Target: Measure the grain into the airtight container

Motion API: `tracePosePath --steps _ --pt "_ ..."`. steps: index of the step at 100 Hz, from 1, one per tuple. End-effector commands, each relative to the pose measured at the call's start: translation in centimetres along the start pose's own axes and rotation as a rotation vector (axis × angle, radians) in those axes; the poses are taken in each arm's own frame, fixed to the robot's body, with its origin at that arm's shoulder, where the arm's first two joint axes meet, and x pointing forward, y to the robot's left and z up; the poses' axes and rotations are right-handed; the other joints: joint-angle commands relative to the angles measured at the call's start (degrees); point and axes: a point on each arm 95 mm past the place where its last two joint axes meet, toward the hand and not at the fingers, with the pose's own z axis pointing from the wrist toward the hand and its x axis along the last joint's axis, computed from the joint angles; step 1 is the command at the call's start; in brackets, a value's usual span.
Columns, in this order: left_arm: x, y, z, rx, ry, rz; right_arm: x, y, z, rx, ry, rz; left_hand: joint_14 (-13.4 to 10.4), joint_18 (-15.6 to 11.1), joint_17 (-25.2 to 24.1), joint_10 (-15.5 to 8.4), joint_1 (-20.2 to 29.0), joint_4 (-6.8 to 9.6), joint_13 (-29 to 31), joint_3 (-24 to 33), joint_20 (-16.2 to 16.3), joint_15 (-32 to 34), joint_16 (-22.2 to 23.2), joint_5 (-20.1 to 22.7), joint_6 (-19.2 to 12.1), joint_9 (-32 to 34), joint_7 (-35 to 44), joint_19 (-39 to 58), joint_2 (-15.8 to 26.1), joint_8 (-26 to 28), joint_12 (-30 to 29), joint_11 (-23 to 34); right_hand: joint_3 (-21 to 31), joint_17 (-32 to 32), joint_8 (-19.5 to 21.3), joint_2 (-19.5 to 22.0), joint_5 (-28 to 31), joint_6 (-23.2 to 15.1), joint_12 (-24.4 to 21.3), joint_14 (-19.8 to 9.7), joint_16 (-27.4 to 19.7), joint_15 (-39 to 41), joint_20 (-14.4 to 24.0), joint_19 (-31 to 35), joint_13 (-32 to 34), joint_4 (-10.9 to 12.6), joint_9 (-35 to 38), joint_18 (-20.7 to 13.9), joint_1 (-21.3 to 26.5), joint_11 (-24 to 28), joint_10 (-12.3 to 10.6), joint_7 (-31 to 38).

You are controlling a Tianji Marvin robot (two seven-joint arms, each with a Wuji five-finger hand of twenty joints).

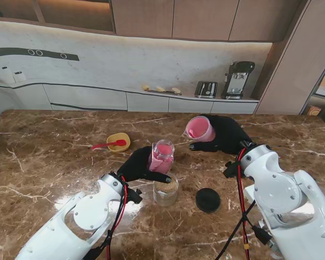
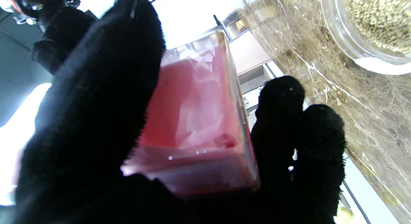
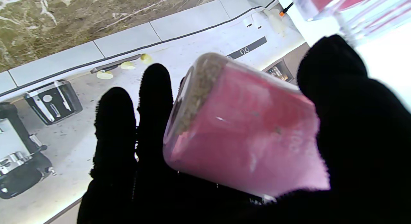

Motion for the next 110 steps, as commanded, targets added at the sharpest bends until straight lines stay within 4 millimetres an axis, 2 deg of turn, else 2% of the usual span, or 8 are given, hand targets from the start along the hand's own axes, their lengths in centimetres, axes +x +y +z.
tracePosePath --steps 1,12,22,55,87,110 --pt "0.1 0.3 0.0 -0.001 -0.002 -0.002 0.8 0.0 0.1 0.016 0.016 0.000 -3.0 -1.1 -0.1 -5.1 11.5 -2.21 2.2 9.9 -0.1 1.2 -0.4 12.4 -10.3 7.1 13.6 2.4 29.0 0.9 2.6 6.2 9.7 1.6 2.4 11.8 6.3 -7.7 4.3 -2.3 1.9 3.6 -1.0 3.7 3.8 -3.0 6.3 0.0 6.9 7.1 -3.0 8.4" --pt "0.0 0.3 -0.1 0.000 -0.004 -0.001 1.4 0.0 0.2 0.016 0.025 -0.030 -3.0 -1.1 -0.1 -5.1 11.5 -2.21 2.2 9.9 -0.1 1.2 -0.4 12.4 -10.3 7.2 13.6 2.4 29.0 0.9 2.6 6.2 10.0 3.5 1.5 11.1 6.1 -7.9 8.6 -2.9 3.7 7.7 -0.9 6.7 5.6 -2.8 8.6 -0.7 8.1 9.3 -3.9 8.5" --pt "-0.1 0.2 -0.1 0.001 -0.007 0.000 1.8 -0.1 0.4 0.026 0.036 -0.044 -2.9 -1.1 -0.1 -5.1 11.5 -2.21 2.2 9.9 -0.1 1.2 -0.4 12.5 -10.3 7.2 13.6 2.4 29.0 0.9 2.6 6.2 9.6 3.3 0.2 11.5 6.0 -7.5 10.5 -2.9 4.9 10.5 -0.7 8.0 5.4 -2.7 9.2 -0.8 8.7 10.5 -4.0 8.5" --pt "-0.2 0.2 -0.3 -0.001 -0.010 0.000 2.7 0.2 0.9 0.078 0.099 -0.206 -2.8 -1.0 -0.1 -5.0 11.5 -2.19 2.3 9.9 -0.1 1.2 -0.4 12.5 -10.2 7.1 13.6 2.4 29.0 0.9 2.6 6.2 9.7 3.1 -0.7 11.6 6.3 -7.7 12.1 -3.3 5.9 13.2 -0.6 8.7 5.1 -2.7 9.7 -1.0 8.3 12.0 -4.6 8.9" --pt "-0.4 0.3 -0.3 -0.003 -0.018 0.002 3.5 0.5 0.6 0.088 0.148 -0.245 -2.7 -1.0 -0.2 -4.8 11.6 -2.19 2.2 9.9 0.0 1.2 -0.4 12.4 -10.0 7.1 13.5 2.4 29.0 0.8 2.6 6.2 10.0 3.0 -0.8 11.5 6.3 -7.6 12.6 -3.6 6.1 13.5 -0.6 8.7 4.9 -2.8 9.7 -1.1 8.1 12.2 -4.9 9.0" --pt "-0.3 0.5 -0.3 -0.004 -0.018 0.002 4.2 0.7 0.4 0.104 0.177 -0.267 -2.7 -1.0 -0.2 -5.0 11.5 -2.20 2.2 9.8 0.0 1.3 -0.3 12.4 -10.1 7.1 13.5 2.4 29.0 0.8 2.6 6.2 10.4 3.4 -1.4 11.0 6.5 -7.0 16.2 -4.6 8.9 17.2 0.2 9.7 5.2 -2.9 10.4 -1.5 7.9 15.3 -5.8 9.1"
